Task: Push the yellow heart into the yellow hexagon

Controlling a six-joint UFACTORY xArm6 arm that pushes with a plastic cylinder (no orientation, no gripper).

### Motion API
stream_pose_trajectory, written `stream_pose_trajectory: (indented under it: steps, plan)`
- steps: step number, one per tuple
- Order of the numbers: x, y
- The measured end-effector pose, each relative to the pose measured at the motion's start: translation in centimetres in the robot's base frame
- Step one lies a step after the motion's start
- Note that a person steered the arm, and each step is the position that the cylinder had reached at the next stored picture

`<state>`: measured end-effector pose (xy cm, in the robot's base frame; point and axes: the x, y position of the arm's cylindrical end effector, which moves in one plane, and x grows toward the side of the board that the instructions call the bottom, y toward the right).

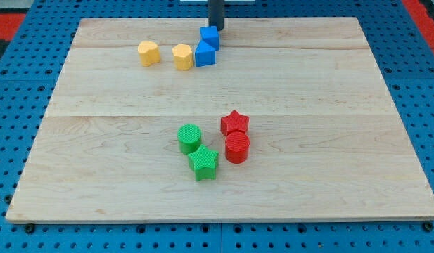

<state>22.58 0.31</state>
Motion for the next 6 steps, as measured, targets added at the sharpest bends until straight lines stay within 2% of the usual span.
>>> stream_pose_trajectory:
  steps: [1,2,3,4,5,6]
  plan:
    - [1.6,-1.7]
    - [-0.1,0.5]
    - [-1.5,-5.3]
    - [-1.1,-13.0]
    - [3.7,-17.8]
    - [6.5,-16.7]
